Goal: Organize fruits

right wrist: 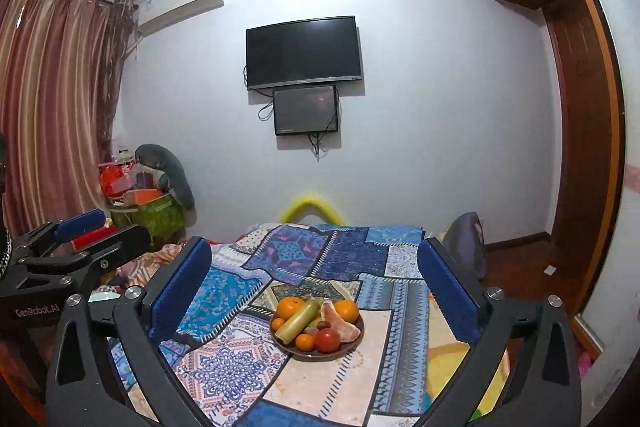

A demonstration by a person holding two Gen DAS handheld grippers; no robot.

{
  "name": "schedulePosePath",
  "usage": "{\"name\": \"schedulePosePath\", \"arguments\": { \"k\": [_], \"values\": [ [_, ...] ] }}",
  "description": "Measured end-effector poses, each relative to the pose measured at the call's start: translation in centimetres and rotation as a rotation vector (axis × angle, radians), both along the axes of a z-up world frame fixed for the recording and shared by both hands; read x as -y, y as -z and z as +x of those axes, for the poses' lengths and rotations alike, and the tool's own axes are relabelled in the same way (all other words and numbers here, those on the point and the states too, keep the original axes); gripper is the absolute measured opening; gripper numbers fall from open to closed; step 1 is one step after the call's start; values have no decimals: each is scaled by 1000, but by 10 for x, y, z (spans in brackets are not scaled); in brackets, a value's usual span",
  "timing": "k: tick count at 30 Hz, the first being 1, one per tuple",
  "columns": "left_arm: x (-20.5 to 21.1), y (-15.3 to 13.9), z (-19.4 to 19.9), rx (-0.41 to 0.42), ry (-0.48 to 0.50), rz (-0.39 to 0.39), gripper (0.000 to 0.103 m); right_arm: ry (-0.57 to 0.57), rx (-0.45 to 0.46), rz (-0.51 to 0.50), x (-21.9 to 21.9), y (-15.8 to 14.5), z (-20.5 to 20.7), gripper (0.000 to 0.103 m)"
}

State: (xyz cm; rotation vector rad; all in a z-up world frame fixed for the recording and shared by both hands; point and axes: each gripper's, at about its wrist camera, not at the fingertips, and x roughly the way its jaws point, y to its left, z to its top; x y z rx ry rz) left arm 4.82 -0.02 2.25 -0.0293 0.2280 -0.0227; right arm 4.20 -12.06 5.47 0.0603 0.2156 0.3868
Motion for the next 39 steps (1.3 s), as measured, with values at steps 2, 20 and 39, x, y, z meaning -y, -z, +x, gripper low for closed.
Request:
{"name": "schedulePosePath", "arguments": {
  "k": [2,20,39],
  "values": [
    [0,0,-1,2,-1,3,103,1,1,0,0,0,-1,103],
    [-4,0,2,-9,11,-14,103,6,13,1,2,-5,-5,103],
    [-1,1,3,-12,22,-3,103,23,5,-2,3,-5,-1,103]
  ]
}}
